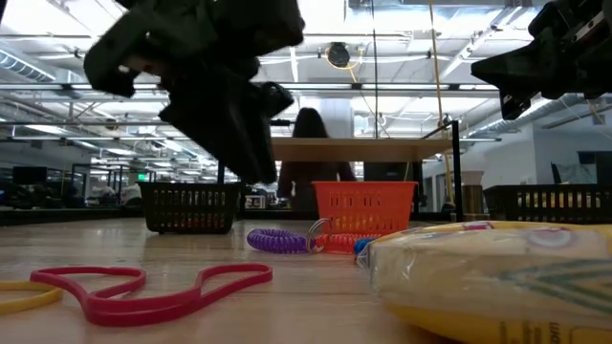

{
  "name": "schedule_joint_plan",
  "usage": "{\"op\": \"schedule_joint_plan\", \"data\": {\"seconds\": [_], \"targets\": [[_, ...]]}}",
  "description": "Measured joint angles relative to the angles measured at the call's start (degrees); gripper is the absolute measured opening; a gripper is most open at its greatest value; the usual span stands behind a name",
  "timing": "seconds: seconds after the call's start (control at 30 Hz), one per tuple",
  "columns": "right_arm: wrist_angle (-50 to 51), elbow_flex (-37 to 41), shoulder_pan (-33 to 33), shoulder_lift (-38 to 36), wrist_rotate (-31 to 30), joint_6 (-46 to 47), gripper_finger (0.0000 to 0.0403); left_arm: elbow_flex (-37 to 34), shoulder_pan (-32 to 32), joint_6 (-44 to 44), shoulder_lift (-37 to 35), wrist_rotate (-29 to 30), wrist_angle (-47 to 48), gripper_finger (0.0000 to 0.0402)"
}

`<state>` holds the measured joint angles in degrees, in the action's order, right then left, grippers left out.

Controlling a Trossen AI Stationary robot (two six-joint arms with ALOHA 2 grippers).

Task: Pick & Place Office Desk Supplies
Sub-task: Put the violet spring keychain into the orange bin

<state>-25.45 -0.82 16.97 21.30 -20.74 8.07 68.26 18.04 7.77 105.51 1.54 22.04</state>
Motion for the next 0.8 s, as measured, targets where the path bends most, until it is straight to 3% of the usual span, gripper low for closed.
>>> {"op": "schedule_joint_plan", "data": {"seconds": [0.33,0.8], "targets": [[0.3,0.0,0.0,0.0,0.1,0.0,0.0004,7.2,0.4,6.6,8.3,0.0,7.1,0.0163],[0.3,0.0,0.0,0.0,1.5,-0.2,0.0004,7.5,-0.1,4.6,12.4,-3.0,5.6,0.0110]]}}
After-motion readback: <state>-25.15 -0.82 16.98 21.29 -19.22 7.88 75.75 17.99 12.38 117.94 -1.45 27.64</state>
